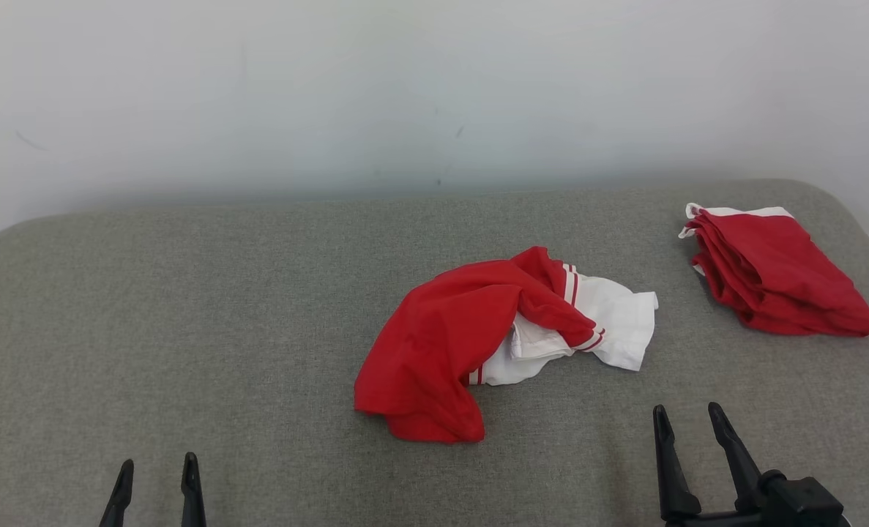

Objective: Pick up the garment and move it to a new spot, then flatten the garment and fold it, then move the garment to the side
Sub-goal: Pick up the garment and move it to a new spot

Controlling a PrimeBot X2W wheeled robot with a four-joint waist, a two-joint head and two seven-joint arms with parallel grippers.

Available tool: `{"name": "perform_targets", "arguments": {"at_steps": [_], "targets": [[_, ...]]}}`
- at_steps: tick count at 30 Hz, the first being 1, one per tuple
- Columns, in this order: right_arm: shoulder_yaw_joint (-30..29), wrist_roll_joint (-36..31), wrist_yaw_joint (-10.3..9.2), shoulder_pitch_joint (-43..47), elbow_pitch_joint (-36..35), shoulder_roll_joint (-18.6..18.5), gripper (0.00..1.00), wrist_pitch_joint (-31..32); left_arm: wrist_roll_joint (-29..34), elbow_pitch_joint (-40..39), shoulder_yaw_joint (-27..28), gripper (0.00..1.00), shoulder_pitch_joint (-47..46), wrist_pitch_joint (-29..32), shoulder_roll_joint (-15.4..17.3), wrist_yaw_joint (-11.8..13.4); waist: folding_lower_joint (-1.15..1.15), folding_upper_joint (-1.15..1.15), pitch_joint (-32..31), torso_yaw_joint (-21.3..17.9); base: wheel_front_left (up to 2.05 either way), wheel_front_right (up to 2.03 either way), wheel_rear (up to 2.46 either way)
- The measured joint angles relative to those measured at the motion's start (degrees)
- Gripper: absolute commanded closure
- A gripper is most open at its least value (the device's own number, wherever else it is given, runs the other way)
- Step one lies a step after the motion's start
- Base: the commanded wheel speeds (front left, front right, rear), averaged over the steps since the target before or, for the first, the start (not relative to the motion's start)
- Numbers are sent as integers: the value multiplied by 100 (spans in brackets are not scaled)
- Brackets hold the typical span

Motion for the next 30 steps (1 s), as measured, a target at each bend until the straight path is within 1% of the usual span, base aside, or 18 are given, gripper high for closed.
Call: {"name": "perform_targets", "arguments": {"at_steps": [17,30], "targets": [[47,3,0,19,25,0,0,0,-5,-81,33,0,32,0,-16,-5,0,0,3,18,0,0,0],[56,3,0,22,24,1,0,0,-16,-109,-25,0,41,0,-18,56,0,0,52,2,0,0,0]]}}
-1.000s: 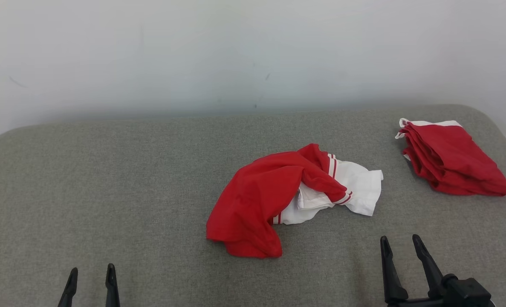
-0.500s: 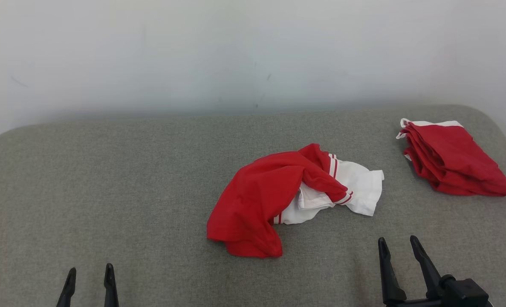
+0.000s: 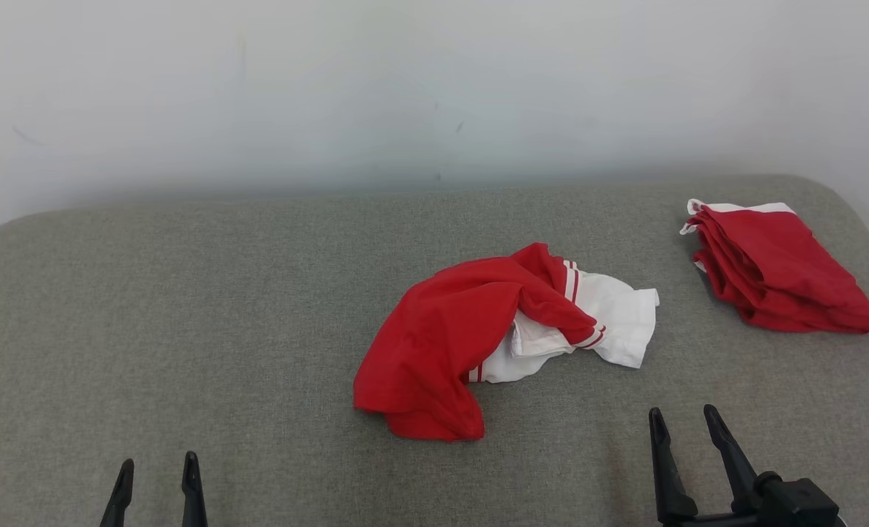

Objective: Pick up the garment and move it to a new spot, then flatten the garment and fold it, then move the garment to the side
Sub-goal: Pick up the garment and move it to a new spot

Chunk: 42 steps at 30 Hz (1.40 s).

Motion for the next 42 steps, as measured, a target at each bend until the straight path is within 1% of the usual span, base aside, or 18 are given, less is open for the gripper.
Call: {"name": "perform_targets", "arguments": {"at_steps": [42], "targets": [[-9,-1,0,2,8,-1,0,0,-51,-4,-27,0,7,0,-1,91,0,0,50,-1,0,0,0]]}}
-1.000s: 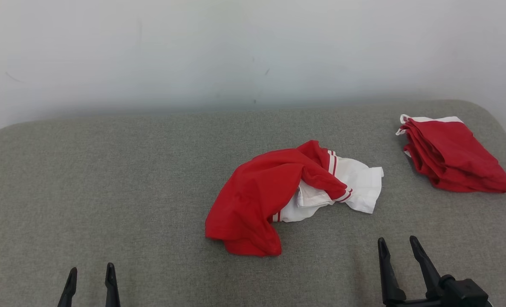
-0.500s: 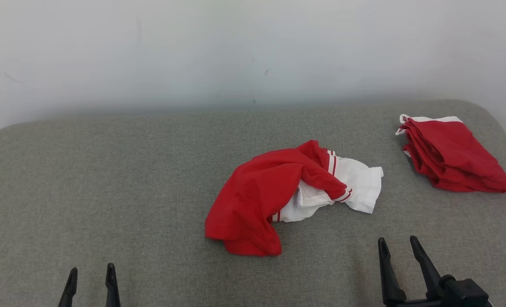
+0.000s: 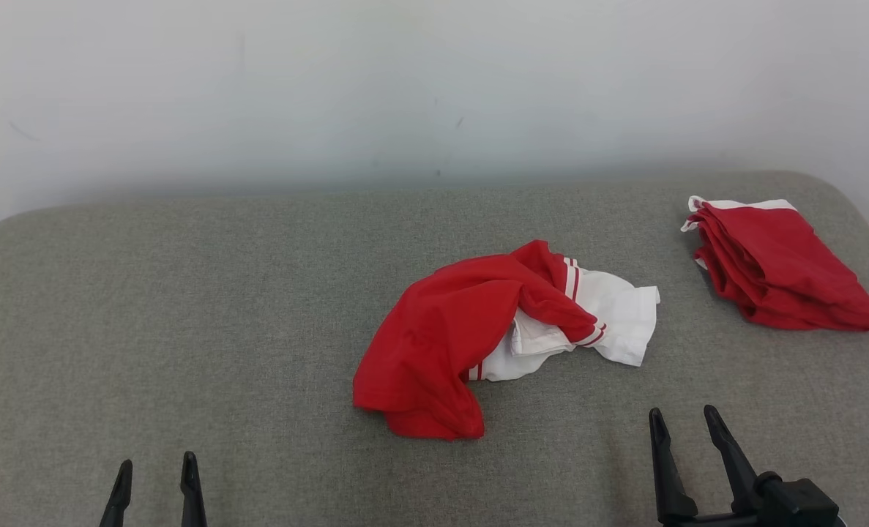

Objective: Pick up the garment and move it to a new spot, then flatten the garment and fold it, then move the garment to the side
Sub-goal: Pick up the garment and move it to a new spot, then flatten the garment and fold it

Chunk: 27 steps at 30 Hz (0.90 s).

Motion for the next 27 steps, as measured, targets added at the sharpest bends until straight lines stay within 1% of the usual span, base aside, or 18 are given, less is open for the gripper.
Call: {"name": "perform_targets", "arguments": {"at_steps": [24,27], "targets": [[8,1,0,0,3,0,0,0,-13,5,-12,0,-1,0,0,-4,0,0,-18,-36,0,0,0],[12,1,0,-1,5,0,0,0,-13,20,-44,0,-22,0,1,-34,0,0,-20,-39,0,0,0]]}}
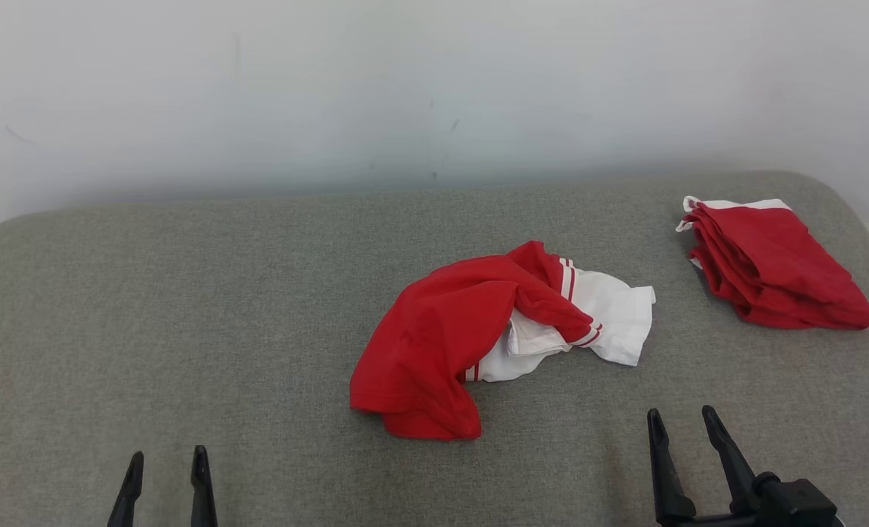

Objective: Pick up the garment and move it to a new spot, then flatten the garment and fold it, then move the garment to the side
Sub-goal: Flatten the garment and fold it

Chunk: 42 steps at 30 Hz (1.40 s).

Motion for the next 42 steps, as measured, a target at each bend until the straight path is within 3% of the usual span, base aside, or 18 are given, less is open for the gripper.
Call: {"name": "perform_targets", "arguments": {"at_steps": [9,20,23,32,36,37,38,39,42], "targets": [[96,13,0,-64,32,0,0,0,159,171,-544,0,-736,-1,-1,-116,0,0,56,-73,0,0,0],[170,157,0,-316,46,-1,0,0,-97,955,-2220,0,-2419,-1,337,-158,0,0,346,-595,0,0,0],[152,204,0,-360,52,-1,0,0,-218,1370,-2453,0,-2627,-1,339,-158,0,0,441,-786,0,0,0],[85,274,0,-421,26,-2,0,0,-305,2557,-2729,0,-2735,0,324,-158,0,0,719,-1279,0,0,0],[69,277,0,-439,30,-2,0,0,-349,3009,-2581,0,-2743,0,229,-159,1,0,789,-1353,0,0,0],[79,277,0,-451,29,-3,0,0,-349,3078,-2530,27,-2755,-1,215,-159,1,0,790,-1349,0,0,0],[89,276,0,-466,25,-2,0,0,-343,3126,-2502,89,-2779,-1,207,-159,1,0,785,-1339,0,0,0],[101,274,0,-476,22,0,0,0,-325,3169,-2493,100,-2803,-1,197,-159,0,0,773,-1327,0,0,0],[74,266,0,-473,20,0,0,0,-325,3120,-2339,100,-2826,-1,172,-159,-1,0,729,-1271,0,0,0]]}}
